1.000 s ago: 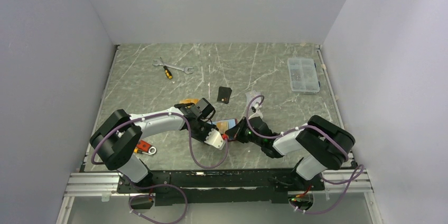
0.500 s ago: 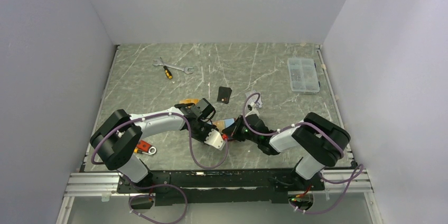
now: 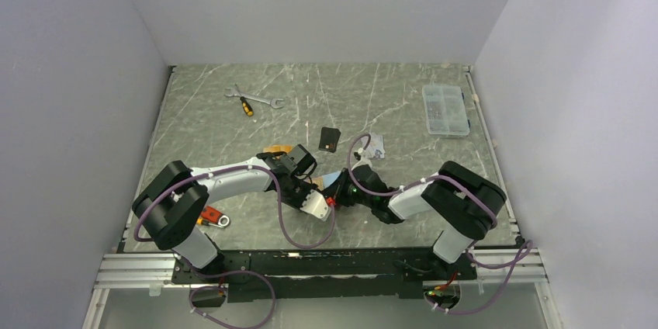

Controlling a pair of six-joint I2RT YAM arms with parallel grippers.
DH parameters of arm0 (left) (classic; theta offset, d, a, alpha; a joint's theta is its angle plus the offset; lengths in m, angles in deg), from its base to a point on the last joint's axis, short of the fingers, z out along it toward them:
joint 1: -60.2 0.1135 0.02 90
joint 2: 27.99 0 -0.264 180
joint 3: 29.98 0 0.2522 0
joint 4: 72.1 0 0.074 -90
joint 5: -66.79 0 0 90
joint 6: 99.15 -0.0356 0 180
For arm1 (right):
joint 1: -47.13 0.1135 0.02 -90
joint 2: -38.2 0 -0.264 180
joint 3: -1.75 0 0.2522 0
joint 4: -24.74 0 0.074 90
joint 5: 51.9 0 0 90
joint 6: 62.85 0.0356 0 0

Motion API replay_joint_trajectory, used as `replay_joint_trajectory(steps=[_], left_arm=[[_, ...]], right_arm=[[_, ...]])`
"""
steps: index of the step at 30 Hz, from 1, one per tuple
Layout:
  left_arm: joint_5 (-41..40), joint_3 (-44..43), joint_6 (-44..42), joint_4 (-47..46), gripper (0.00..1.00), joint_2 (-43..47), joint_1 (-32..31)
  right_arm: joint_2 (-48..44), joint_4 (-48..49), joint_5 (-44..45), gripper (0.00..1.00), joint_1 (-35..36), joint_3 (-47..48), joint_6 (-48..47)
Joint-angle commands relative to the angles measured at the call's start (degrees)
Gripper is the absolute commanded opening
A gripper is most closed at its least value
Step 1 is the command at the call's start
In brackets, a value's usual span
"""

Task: Put the credit cards into the card holder
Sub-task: Insert the credit card into the card holder.

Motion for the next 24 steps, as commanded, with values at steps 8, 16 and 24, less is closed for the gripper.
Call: replay_joint_trajectory(steps=[8,16,24], left_arm=[[2.03,-1.14,0.90,0.58,0.32,-0.23,0.36],[2.49,-1.34,1.22,0.80,0.31,0.66,0.91],[10.99,-8.20,4.36,5.59,0.27,1.44,7.85]], right_arm=[[-8.49,-23.42,5.80,0.42,0.89,4.18,-8.41],[-8.02,-27.93,3.64,0.34,0.01,8.74,-11.55],[-13.09,-34.43,7.45,0.42,-0.01,8.81,-11.06]])
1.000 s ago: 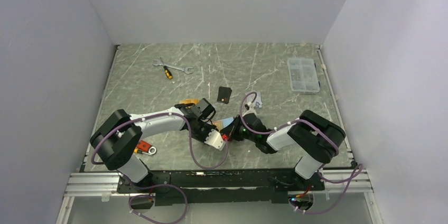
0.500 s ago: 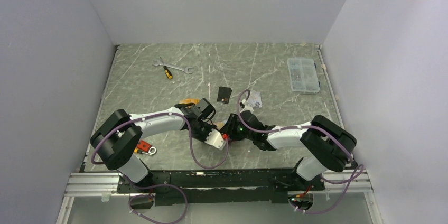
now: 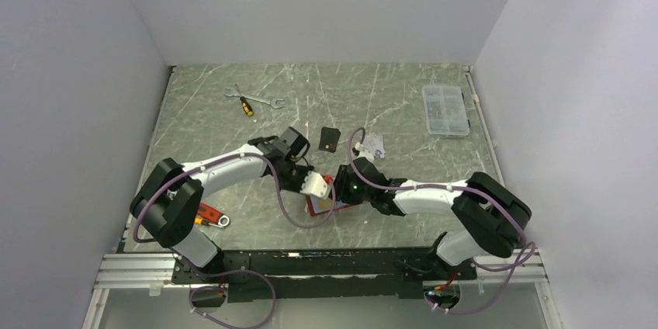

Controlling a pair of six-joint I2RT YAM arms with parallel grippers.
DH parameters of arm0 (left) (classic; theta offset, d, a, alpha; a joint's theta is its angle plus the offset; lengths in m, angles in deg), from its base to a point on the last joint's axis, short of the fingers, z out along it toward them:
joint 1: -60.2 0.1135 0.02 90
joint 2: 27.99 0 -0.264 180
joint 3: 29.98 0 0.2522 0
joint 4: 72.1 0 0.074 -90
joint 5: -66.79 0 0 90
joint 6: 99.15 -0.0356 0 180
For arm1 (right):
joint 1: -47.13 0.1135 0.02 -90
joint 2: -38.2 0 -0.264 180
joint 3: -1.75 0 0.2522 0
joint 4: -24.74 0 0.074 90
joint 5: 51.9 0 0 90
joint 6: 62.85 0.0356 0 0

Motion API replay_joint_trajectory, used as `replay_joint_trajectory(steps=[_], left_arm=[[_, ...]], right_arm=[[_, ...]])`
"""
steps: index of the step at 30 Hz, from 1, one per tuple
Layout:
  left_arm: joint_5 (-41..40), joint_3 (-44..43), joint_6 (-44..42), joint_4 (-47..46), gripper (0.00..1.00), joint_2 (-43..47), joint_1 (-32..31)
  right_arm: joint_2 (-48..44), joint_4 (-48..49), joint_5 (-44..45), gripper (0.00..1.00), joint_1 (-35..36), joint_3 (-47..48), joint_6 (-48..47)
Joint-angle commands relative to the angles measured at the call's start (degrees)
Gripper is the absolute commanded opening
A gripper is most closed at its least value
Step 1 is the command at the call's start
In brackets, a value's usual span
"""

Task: Put the credit cards into the card holder
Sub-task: Insert the credit card into the card holder.

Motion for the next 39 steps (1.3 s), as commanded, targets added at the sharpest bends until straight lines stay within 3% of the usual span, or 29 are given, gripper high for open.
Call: replay_joint_trajectory(steps=[1,7,26,39], left_arm=[[6.16,-3.96,1.51,2.22,0.27,1.63,2.95],[6.48,-2.31,2.36,0.93,0.27,1.99,2.97],[7.25,-1.23,4.07,-0.73,0.27,1.79,1.88],[5.61,0.59,4.30,-3.54,0.27,-0.32,1.64]], right_arm=[[-4.28,-7.30,4.44,0.38,-0.23,1.44,-1.85],[-1.16,-7.36,5.13,0.10,-0.43,4.73,-2.35],[-0.79,-8.29,8.41,0.12,-0.63,3.95,-0.39],[4.45,-6.18,7.09,0.00,3.77,5.31,1.95]])
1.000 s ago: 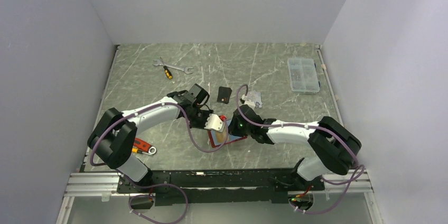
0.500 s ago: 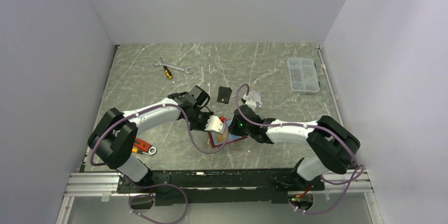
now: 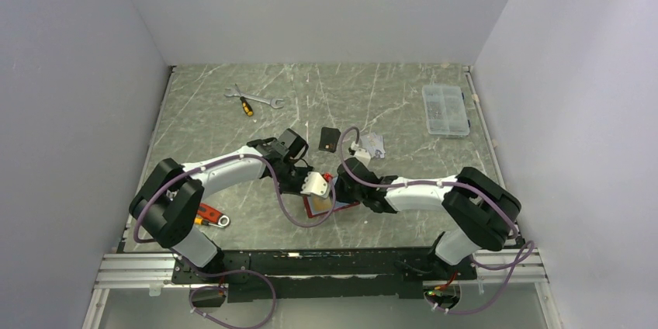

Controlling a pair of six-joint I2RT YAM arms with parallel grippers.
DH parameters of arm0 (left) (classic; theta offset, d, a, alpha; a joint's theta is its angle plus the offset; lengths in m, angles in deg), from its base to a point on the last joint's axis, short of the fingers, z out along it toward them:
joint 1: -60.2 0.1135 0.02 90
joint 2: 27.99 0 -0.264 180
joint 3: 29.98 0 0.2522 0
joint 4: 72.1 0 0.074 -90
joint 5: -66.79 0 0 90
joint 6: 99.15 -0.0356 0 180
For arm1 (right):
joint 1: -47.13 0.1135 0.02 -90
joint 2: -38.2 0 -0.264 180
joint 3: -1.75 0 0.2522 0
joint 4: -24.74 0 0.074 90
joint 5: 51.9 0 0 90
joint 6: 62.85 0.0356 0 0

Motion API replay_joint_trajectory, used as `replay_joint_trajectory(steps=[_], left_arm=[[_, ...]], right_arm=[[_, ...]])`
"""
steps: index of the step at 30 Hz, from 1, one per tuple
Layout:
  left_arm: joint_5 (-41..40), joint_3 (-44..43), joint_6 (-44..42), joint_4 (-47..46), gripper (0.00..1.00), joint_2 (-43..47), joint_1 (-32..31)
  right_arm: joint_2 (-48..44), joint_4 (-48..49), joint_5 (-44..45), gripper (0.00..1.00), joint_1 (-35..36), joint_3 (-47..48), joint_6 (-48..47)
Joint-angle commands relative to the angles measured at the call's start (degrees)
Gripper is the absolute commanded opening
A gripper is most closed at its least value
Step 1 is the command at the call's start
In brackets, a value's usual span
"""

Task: Put the credit cards into the card holder
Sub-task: Insert the credit card into the card holder.

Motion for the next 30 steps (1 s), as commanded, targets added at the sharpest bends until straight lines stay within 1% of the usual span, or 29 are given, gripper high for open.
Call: replay_joint_trajectory(steps=[1,9,17,21,26,30], left_arm=[[0.52,0.77,0.14,-2.04,0.27,-0.96,-0.43],[-1.67,1.16,-0.19,-3.25,0.26,-2.61,-0.21],[-2.80,3.39,-0.91,-3.43,0.26,-0.83,0.01],[-4.07,3.88,0.38,-4.12,0.24,-1.19,-0.40],[-4.93,5.98,1.90,-5.17,0.21,3.52,-0.33],[-5.87,5.84,4.19,-5.73,0.18,6.65,0.15]], right_arm=[[1.88,0.06,0.37,0.00,1.97,1.44,1.18],[2.59,0.00,-0.48,0.00,3.40,2.65,1.80],[2.18,-2.23,-0.25,0.00,3.51,3.33,1.50],[3.49,-2.13,-0.94,0.00,3.40,3.66,1.64],[3.60,-1.58,-1.22,0.00,3.50,2.91,2.23],[3.78,-1.73,-1.49,0.00,3.64,2.54,2.46]])
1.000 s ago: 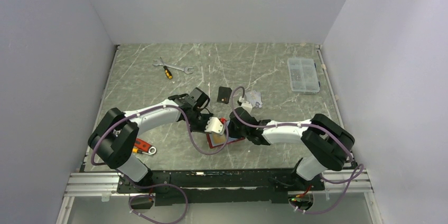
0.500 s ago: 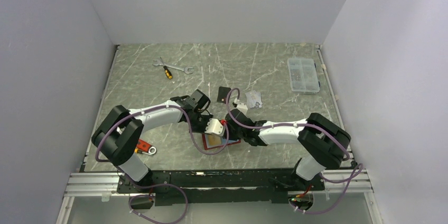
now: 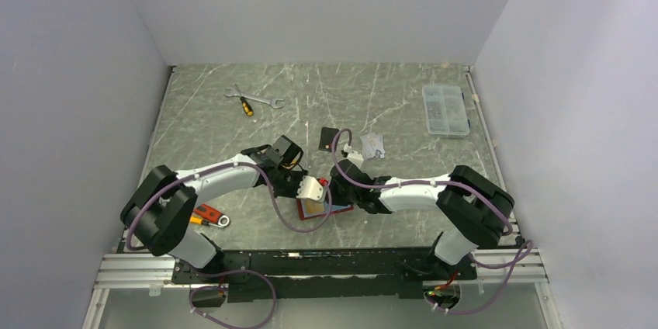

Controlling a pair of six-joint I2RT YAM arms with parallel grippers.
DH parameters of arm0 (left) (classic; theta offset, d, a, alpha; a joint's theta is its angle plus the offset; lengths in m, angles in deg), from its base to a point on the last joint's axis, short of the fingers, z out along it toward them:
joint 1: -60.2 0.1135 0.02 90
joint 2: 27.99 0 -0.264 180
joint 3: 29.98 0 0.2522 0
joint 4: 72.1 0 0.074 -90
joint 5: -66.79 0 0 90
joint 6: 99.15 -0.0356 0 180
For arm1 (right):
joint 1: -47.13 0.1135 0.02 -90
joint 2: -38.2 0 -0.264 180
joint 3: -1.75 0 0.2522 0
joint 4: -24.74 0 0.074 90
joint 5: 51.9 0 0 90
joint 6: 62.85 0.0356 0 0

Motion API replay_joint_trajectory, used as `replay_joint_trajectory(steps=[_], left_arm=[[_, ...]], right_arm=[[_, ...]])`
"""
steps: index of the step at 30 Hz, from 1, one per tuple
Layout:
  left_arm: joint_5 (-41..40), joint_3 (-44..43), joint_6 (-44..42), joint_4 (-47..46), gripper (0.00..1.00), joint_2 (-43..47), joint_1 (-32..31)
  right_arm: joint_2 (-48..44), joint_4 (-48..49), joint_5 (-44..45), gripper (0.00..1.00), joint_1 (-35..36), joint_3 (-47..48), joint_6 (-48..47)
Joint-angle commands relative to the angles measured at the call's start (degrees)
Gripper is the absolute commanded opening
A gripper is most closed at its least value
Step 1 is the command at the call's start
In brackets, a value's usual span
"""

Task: Put the credit cards into the card holder
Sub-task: Insert the credit card into the card holder.

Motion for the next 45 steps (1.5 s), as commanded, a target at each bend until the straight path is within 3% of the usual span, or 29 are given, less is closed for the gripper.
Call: replay_joint_trajectory(steps=[1,5,18,31,40,45], left_arm=[[-0.30,-0.40,3.08,-0.80,0.18,4.88,0.28],[1.94,-0.68,4.13,0.91,0.18,4.86,-0.75],[-4.18,3.65,5.48,-3.58,0.15,-1.32,-4.10],[-4.56,-0.17,6.04,-4.48,0.14,-3.49,-4.41],[-1.66,-2.69,2.46,1.42,0.15,0.68,1.61],[0.95,-7.97,2.95,5.72,0.15,1.68,5.27]], right_arm=[[1.19,-1.50,-0.95,0.00,0.60,-0.14,0.82],[1.13,-1.50,-0.96,0.00,0.74,-0.28,1.20],[1.54,-1.56,-1.71,0.00,0.74,0.49,0.85],[2.99,0.16,-3.95,0.00,2.41,2.79,-0.59],[-8.05,-3.60,-2.38,0.00,-1.65,-3.61,0.14],[-9.87,-6.56,-1.95,0.00,-5.19,-1.12,-4.56]])
